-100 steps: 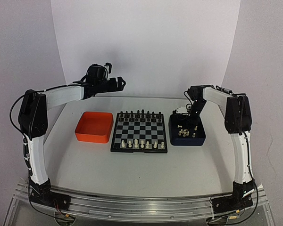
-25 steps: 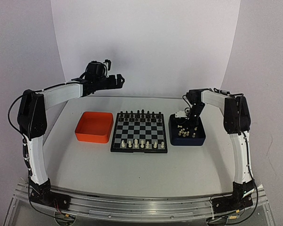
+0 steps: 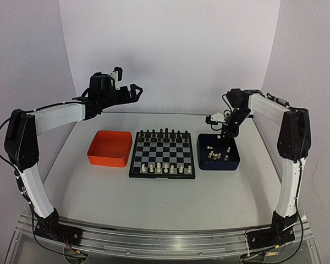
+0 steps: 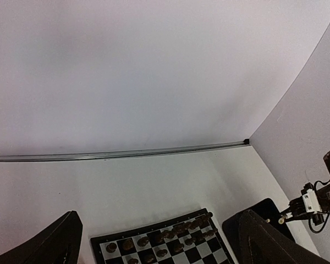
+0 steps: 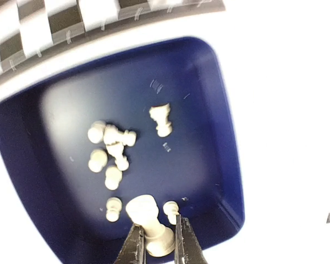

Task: Set up the chess pieces on the board
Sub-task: Pick up the chess piece from the storage box, then place the chess piece on the chessboard.

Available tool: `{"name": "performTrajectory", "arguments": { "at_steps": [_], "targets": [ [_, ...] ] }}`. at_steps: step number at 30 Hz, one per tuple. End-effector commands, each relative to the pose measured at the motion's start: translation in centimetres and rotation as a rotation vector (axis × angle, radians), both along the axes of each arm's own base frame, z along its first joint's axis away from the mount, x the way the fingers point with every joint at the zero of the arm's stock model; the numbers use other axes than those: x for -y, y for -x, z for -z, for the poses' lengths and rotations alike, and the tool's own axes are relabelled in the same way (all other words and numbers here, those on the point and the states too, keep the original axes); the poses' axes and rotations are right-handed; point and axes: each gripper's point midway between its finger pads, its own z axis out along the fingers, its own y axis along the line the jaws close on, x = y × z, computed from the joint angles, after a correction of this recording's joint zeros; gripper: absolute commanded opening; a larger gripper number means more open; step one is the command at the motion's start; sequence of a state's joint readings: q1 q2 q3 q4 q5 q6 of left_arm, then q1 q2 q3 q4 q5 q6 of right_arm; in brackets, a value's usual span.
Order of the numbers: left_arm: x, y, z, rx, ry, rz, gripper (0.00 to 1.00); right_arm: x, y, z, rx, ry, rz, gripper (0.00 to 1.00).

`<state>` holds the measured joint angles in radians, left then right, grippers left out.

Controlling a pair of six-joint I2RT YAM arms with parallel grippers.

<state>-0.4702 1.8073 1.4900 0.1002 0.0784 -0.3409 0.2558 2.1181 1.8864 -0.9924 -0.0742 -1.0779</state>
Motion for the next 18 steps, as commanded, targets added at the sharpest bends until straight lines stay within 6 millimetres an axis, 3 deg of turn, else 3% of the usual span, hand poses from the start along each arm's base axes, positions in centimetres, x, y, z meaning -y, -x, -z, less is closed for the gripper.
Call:
{"name": "performTrajectory", "arguments": {
  "at_steps": [1,6,9,13,18],
  "targets": [
    [-0.2,3.4,-6.2,0.113,0.16,0.069,1.0,-2.4,0.3,-8.9,0.157,-0.279,0.15,0.0],
    [2.4,6.5,-7.5,0.126,0.212,0.169,1.0,-6.4,2.6,-14.6,0.059,-0.74,0.378,0.0],
    [5.9,8.5,-7.4,0.133,0.164,0.241,1.0,-8.5,4.1,-15.8,-0.076,-0.948,0.457,0.0],
    [10.4,11.9,-5.7,0.105,0.128,0.369,1.0,-10.5,7.3,-14.6,-0.166,-0.971,0.44,0.0],
    [14.5,15.4,-0.9,-0.028,0.111,0.545,0.97,-12.7,12.1,-11.8,-0.16,-0.883,0.35,0.0]
  ]
}}
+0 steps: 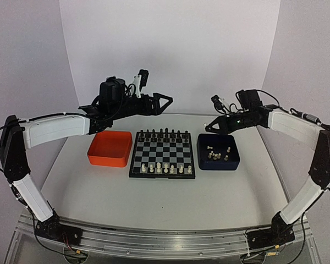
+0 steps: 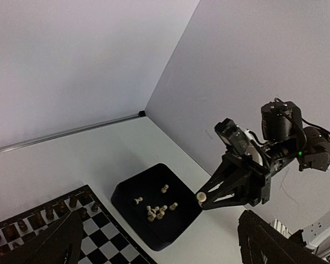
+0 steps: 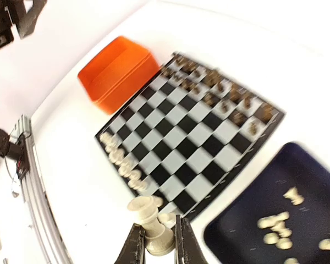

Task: Set up the chess pieces on the board
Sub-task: Place the chess piece on the chessboard.

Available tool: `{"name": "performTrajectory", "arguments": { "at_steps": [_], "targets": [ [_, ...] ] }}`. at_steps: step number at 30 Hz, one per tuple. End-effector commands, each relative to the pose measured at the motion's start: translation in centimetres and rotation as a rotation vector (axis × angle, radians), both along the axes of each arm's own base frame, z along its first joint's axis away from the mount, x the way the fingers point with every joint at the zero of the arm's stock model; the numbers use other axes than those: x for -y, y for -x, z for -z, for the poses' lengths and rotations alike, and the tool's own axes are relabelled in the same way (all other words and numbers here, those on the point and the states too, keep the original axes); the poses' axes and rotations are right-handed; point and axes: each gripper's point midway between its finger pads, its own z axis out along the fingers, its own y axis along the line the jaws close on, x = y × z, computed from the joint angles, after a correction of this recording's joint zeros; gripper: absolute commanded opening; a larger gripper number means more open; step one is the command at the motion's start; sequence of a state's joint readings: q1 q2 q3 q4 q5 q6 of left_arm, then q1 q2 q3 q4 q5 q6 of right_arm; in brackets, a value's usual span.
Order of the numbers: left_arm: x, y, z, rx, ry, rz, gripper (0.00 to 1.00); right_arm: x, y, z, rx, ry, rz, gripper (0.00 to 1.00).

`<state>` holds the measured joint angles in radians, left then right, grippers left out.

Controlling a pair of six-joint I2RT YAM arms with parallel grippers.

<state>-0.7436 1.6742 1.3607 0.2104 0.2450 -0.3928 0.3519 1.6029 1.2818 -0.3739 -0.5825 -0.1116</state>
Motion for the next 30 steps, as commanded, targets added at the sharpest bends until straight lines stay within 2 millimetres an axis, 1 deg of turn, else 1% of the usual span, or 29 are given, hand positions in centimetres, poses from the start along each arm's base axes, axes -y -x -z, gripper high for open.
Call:
{"name": "performTrajectory", "arguments": {
  "at_steps": [1,2,5,8,10,14,18,23,28,30],
  "targets": [
    [2.9,2.3,3.4,-0.095,-0.037,0.147,0.96,-3.1,4.6,-1.1,0.075,-0.014,-0.097,0.0],
    [3.6,3.1,3.9,-0.127,-0.041,0.192,0.95,-3.3,5.6,-0.6,0.091,0.009,-0.11,0.0],
    [5.5,5.1,5.6,-0.197,-0.062,0.268,0.94,-3.4,6.5,-0.3,0.111,0.011,-0.1,0.0],
    [6.5,6.8,6.8,-0.255,-0.083,0.311,0.92,-3.2,6.5,-0.1,0.171,-0.007,-0.075,0.0],
    [7.0,7.7,7.5,-0.291,-0.089,0.325,0.9,-3.2,6.4,-0.7,0.221,-0.029,-0.059,0.0],
    [7.8,9.2,8.1,-0.35,-0.07,0.376,0.87,-3.5,6.6,-1.0,0.244,-0.041,-0.071,0.0],
    [8.8,9.8,8.5,-0.379,-0.063,0.399,0.84,-3.8,6.8,-0.9,0.246,-0.042,-0.093,0.0],
    [9.8,9.6,9.2,-0.413,-0.071,0.387,0.75,-4.3,7.1,-0.7,0.25,-0.042,-0.123,0.0],
    [10.0,9.2,9.2,-0.43,-0.045,0.37,0.65,-4.9,7.5,0.0,0.245,-0.033,-0.155,0.0],
    [9.9,9.1,9.0,-0.428,-0.032,0.359,0.63,-4.9,7.5,0.4,0.238,-0.019,-0.156,0.0]
  ]
}}
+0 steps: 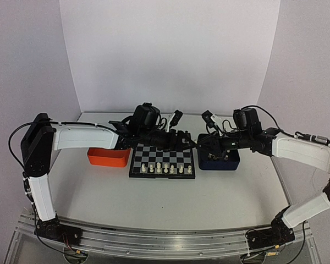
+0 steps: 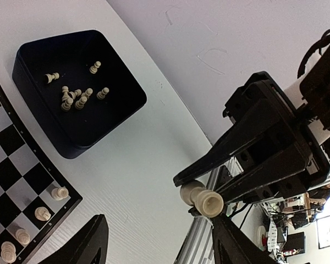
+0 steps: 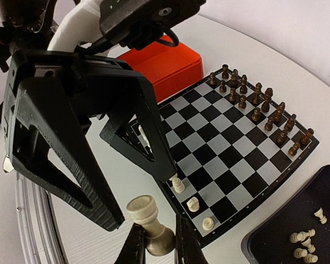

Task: Set up the chess pieces on the board
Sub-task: Place the chess piece on the chessboard.

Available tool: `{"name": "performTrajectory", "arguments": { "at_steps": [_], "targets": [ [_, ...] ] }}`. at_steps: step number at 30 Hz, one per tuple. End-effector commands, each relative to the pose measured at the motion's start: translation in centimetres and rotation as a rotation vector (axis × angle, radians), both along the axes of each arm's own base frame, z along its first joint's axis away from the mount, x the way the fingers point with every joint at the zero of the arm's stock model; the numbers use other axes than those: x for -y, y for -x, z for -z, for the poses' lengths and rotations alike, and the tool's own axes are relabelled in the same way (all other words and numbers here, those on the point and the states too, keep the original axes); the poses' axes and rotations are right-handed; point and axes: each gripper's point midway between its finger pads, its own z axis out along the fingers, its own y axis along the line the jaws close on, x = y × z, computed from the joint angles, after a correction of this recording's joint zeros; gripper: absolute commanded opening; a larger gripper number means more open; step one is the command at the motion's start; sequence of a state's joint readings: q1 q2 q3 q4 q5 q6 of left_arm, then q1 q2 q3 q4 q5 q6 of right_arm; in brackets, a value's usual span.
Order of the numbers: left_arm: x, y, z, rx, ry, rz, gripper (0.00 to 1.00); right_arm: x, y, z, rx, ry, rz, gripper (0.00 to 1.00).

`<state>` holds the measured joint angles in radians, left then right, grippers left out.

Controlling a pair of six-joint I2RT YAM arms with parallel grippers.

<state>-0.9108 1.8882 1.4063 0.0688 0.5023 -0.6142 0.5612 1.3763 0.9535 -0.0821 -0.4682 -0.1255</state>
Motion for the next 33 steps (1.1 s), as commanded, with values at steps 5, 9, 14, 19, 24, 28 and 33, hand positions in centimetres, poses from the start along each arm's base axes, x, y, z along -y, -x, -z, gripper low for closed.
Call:
{"name": "performTrajectory", "arguments": {
  "at_steps": [5,9,14,19,24,28,33],
  "targets": [
    [0.5,-0.2,-3.3,0.02,0.09,-0.022,0.57,-1.0,0.3,0.5,0.032,0.022,-0.044,0.0],
    [0.6,-0.3,-3.2,0.016,0.09,-0.022,0.52,-1.1,0.1,0.6,0.043,0.035,-0.042,0.0],
    [0.8,-0.3,-3.0,0.009,0.085,-0.018,0.44,-1.4,0.0,0.7,0.057,0.055,-0.045,0.0],
    [0.9,-0.3,-2.9,0.003,0.084,-0.014,0.38,-1.4,-0.2,0.7,0.065,0.066,-0.033,0.0],
    [1.0,-0.2,-2.8,-0.002,0.08,-0.007,0.38,-1.5,-0.4,0.6,0.072,0.071,-0.02,0.0],
    [1.2,-0.1,-2.5,-0.012,0.076,0.003,0.37,-1.6,-0.3,0.4,0.072,0.066,-0.026,0.0],
    [1.3,-0.1,-2.2,-0.021,0.072,0.008,0.33,-1.6,-0.1,0.3,0.076,0.064,-0.024,0.0]
  ]
}}
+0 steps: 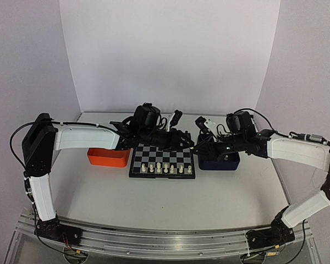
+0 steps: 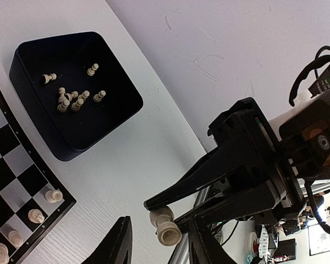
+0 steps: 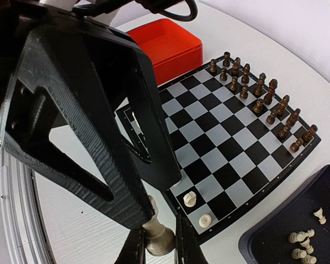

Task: Set up the chess pieces on the board
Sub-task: Place the chess piece on the chessboard.

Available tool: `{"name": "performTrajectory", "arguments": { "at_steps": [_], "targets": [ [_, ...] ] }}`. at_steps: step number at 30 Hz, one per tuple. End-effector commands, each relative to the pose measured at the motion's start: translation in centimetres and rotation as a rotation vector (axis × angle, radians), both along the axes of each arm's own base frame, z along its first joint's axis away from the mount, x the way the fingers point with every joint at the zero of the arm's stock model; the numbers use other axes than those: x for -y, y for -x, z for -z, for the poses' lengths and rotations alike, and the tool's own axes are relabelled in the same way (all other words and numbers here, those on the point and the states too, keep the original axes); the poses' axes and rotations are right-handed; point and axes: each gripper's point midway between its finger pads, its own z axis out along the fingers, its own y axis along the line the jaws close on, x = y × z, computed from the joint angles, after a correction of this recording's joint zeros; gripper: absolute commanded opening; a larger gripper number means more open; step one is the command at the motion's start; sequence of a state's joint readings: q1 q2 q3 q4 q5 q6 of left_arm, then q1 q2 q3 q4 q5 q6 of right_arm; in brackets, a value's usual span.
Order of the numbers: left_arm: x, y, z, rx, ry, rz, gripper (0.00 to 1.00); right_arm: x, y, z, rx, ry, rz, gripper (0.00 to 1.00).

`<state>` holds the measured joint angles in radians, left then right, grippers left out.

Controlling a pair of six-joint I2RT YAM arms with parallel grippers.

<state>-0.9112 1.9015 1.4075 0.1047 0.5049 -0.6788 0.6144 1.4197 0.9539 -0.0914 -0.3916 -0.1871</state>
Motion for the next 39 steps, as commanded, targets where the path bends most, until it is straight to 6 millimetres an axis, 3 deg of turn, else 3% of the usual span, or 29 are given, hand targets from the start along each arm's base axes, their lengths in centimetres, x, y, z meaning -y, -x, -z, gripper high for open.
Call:
{"name": "performTrajectory", "arguments": {
  "at_steps": [1,6,14,19,23,26,30,33,36,39],
  "targets": [
    [0.9,0.1,-2.1,0.025,0.046,0.026,0.32,-0.6,-0.4,-2.0,0.046,-0.022,-0.005,0.0],
    [1.0,0.4,-2.1,0.024,0.045,0.03,0.24,-0.5,-0.5,-1.9,0.051,-0.015,0.003,0.0],
    [1.4,0.7,-2.0,0.024,0.041,0.043,0.21,-0.6,-1.0,-2.1,0.073,-0.002,0.02,0.0],
    [1.5,0.8,-2.1,0.025,0.043,0.042,0.03,-0.5,-1.2,-2.2,0.084,0.002,0.033,0.0],
    [1.3,0.9,-2.3,0.031,0.043,0.039,0.0,-0.5,-1.0,-2.4,0.089,-0.004,0.032,0.0],
    [1.0,0.5,-2.6,0.048,0.03,0.012,0.0,-0.7,-0.7,-2.7,0.068,-0.023,0.027,0.15],
    [-0.5,-1.0,-2.7,0.091,-0.065,-0.097,0.0,-0.7,0.5,-3.4,0.028,-0.067,0.011,0.49],
    [-2.8,-2.2,-3.0,0.131,-0.17,-0.204,0.0,0.1,1.8,-4.0,0.012,-0.093,0.014,0.84],
    [-6.6,-2.8,-2.7,0.132,-0.315,-0.335,0.0,1.6,2.3,-4.1,0.017,-0.093,0.089,0.87],
    [-10.9,-2.7,-2.1,0.106,-0.432,-0.468,0.0,4.5,0.6,-4.2,0.043,-0.062,0.302,0.89]
  ]
}}
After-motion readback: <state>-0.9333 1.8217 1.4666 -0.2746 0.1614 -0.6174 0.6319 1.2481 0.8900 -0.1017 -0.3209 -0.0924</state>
